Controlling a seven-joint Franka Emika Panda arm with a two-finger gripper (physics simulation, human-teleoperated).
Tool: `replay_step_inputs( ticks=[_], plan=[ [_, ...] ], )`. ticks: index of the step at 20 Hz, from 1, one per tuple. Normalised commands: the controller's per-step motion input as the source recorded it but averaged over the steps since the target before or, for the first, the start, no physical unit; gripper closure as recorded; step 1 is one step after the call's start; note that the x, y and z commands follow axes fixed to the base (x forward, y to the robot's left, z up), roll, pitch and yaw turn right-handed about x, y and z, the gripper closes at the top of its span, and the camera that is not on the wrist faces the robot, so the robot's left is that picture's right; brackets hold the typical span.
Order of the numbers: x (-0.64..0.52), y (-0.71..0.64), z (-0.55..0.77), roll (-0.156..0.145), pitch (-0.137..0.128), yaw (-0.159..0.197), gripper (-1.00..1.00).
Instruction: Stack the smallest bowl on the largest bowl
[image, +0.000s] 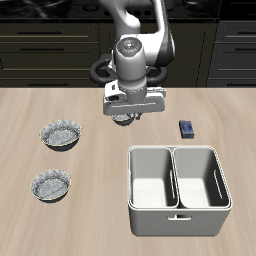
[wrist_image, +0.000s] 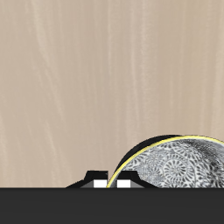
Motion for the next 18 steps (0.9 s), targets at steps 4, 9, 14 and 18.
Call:
replay_step_inputs(
  ticks=[4, 9, 14, 18],
  plan=[
    [0.01, -0.14, 0.50, -0.008, -0.080, 0.018, 1.00],
    [0.05, -0.09, 0.26, -0.009, -0.040, -0.002, 1.00],
    [0.06, -0.09, 0.19, -0.010, -0.031, 0.018, 1.00],
    [0.06, -0.14, 0.21, -0.019, -0.024, 0.005, 1.00]
  ],
)
